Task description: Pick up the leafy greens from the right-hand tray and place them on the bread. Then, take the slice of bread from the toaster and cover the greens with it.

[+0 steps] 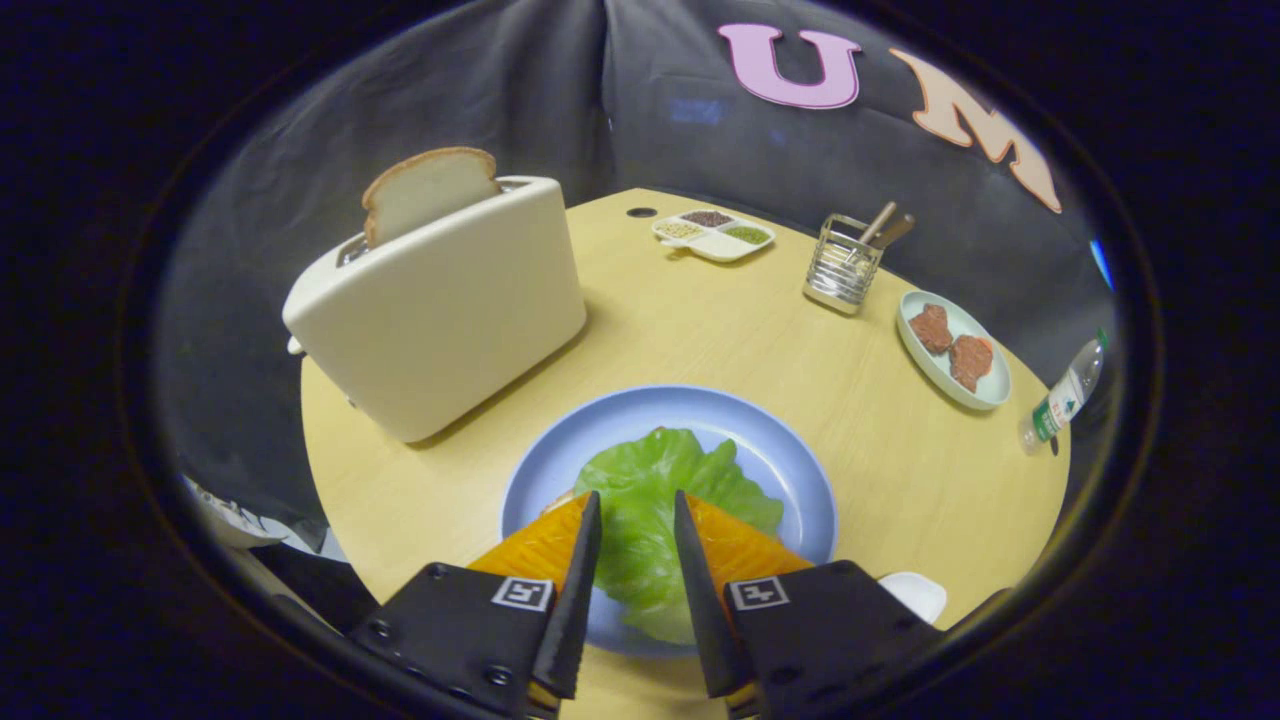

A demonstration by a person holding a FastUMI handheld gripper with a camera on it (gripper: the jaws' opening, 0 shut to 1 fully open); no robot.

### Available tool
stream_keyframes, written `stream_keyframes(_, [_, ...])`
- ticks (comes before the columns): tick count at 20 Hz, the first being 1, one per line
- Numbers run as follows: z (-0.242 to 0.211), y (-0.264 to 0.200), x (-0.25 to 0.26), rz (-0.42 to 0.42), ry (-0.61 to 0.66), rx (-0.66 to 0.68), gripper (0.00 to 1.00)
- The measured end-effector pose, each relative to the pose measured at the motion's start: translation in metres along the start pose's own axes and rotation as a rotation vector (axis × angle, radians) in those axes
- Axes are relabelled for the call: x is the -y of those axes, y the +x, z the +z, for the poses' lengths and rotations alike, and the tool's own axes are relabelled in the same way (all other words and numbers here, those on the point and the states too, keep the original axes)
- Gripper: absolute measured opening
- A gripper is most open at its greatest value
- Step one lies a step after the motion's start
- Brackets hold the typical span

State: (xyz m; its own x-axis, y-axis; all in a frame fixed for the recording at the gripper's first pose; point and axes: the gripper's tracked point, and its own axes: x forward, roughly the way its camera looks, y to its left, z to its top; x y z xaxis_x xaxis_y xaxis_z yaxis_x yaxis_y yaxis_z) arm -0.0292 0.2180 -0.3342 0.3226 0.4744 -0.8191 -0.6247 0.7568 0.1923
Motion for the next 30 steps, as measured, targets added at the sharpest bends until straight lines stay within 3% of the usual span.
stream_keyframes(3, [0.018,-0.013,-0.013,0.000,0.006,0.038,0.95])
stream_keyframes(5, [0.035,-0.024,-0.027,0.014,0.021,0.068,0.98])
stream_keyframes(11, [0.100,-0.068,-0.060,0.037,0.061,0.157,0.98])
stream_keyframes(17, [0.156,-0.081,-0.090,0.076,0.074,0.192,0.98])
stream_keyframes(23, [0.190,-0.065,-0.116,0.111,0.096,0.208,0.97])
stream_keyframes(30, [0.210,-0.028,-0.116,0.095,0.162,0.197,0.95])
